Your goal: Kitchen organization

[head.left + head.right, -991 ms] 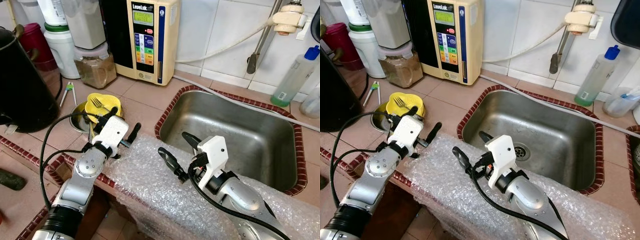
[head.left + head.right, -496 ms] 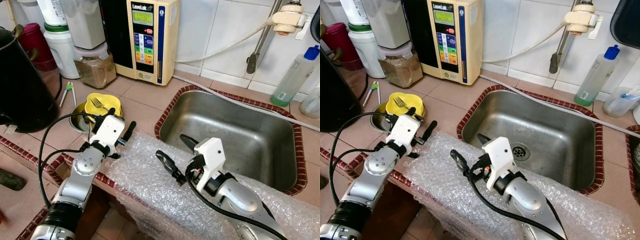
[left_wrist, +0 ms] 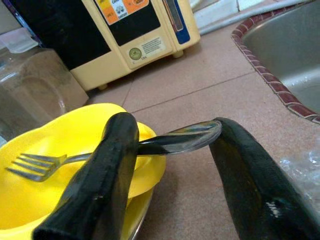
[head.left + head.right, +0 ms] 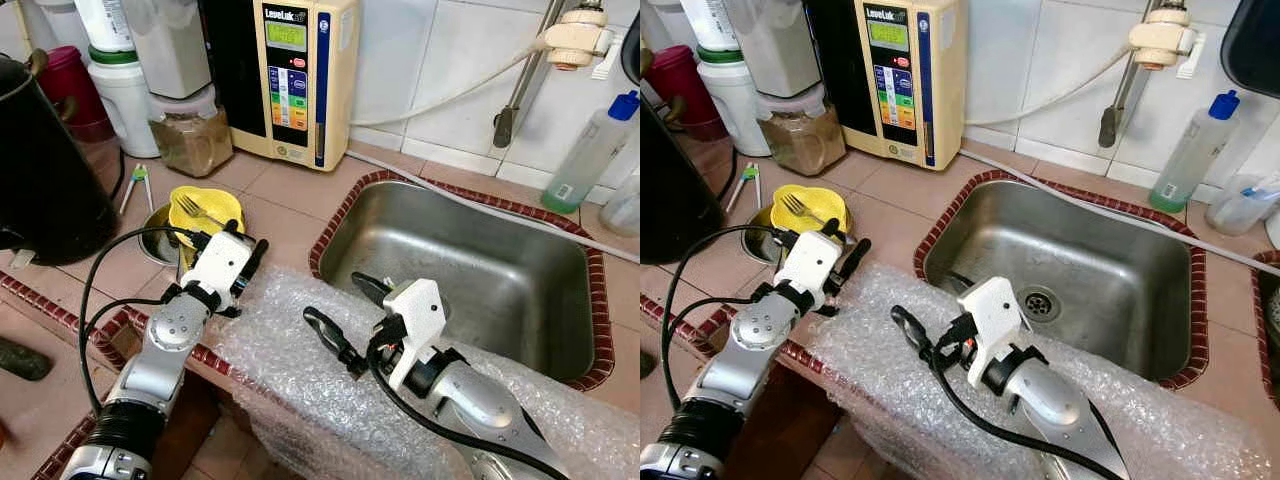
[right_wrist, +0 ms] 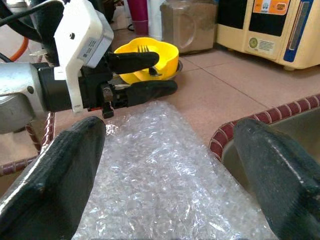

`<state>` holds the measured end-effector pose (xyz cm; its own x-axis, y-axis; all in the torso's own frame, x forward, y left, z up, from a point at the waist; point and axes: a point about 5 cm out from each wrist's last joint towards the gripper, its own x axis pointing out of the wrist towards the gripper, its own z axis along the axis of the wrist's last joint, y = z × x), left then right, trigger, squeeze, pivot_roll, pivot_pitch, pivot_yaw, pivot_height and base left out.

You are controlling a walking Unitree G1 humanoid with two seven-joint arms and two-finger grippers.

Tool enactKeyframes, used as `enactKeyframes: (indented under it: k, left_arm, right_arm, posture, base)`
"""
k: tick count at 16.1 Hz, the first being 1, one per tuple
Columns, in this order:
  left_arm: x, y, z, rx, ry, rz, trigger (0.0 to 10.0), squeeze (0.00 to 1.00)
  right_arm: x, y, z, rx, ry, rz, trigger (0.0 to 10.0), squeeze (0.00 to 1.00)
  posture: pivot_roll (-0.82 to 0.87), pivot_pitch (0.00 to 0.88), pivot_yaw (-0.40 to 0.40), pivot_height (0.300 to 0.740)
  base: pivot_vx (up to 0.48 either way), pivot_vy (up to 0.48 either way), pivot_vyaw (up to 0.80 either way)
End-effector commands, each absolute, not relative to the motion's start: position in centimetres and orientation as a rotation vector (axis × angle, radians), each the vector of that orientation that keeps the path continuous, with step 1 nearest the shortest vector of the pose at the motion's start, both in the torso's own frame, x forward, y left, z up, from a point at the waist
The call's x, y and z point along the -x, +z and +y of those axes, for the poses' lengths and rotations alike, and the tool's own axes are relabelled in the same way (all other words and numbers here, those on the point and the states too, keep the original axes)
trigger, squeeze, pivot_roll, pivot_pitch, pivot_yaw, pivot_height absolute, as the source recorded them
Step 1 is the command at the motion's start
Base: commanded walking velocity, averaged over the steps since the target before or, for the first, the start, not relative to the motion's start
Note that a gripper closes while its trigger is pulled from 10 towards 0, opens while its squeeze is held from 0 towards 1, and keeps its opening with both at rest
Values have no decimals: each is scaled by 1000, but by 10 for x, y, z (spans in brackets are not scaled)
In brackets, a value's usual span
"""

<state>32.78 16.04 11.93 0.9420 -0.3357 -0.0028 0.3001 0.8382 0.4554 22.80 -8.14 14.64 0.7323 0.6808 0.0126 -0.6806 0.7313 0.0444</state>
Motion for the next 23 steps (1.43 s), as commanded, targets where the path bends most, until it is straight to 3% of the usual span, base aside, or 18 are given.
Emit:
enactKeyframes:
  k: [1,12,23]
  left_arm:
    - [-329,120,158,-484,-349,-85,0,0]
    - [-328,128,163,-496,-314,-147,0,0]
    - [-319,155,160,-530,-229,-372,0,0]
  right_arm:
    - [-225,150,-80,-57,762,-9,10000,0]
    - [-228,150,-78,-52,750,-18,10000,0]
    - [-232,150,-80,-52,735,-30,10000,0]
  posture:
    - [-1,47,21,740]
    - [9,47,23,740]
    - [16,38,16,740]
  base:
    - [0,0,0]
    - [0,0,0]
    - [0,0,0]
